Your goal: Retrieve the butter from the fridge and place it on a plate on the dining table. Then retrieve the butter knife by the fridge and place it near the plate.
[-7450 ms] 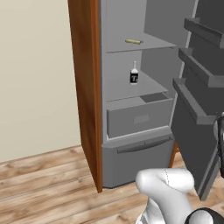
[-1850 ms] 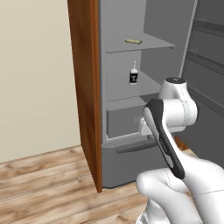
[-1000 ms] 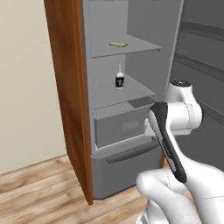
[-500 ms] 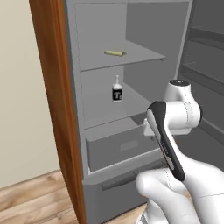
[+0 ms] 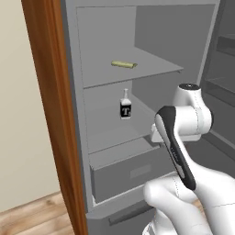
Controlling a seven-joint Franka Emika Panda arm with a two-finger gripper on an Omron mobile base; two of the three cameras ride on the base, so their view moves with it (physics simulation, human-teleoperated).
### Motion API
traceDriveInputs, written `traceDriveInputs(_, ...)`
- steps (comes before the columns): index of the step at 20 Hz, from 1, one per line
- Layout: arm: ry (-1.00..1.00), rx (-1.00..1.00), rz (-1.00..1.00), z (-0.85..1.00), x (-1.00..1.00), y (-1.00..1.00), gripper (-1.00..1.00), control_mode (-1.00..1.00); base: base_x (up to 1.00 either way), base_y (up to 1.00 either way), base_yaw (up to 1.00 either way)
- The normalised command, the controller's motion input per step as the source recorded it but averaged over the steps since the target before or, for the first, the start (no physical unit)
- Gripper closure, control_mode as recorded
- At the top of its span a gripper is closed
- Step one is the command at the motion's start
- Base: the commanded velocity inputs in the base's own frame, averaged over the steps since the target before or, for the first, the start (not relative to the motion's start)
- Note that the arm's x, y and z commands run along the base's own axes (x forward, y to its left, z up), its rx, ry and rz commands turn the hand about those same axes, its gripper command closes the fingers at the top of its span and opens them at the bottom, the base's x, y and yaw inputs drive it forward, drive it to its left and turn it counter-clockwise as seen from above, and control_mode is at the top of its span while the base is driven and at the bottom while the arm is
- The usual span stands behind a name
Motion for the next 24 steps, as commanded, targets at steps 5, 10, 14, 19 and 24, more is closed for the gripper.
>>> traceDriveInputs(5, 0.00, 0.00, 0.00, 0.00, 0.00, 0.00, -1.00, 1.00, 0.68, 0.00, 0.00)
traceDriveInputs(10, 0.00, 0.00, 0.00, 0.00, 0.00, 0.00, -1.00, 1.00, 0.45, 0.00, 0.00)
traceDriveInputs(14, 0.00, 0.00, 0.00, 0.00, 0.00, 0.00, -1.00, 1.00, 0.41, 0.00, 0.00)
traceDriveInputs(19, 0.00, 0.00, 0.00, 0.00, 0.00, 0.00, -1.00, 1.00, 0.19, 0.00, 0.00)
traceDriveInputs(24, 0.00, 0.00, 0.00, 0.00, 0.00, 0.00, -1.00, 1.00, 0.04, 0.00, 0.00)
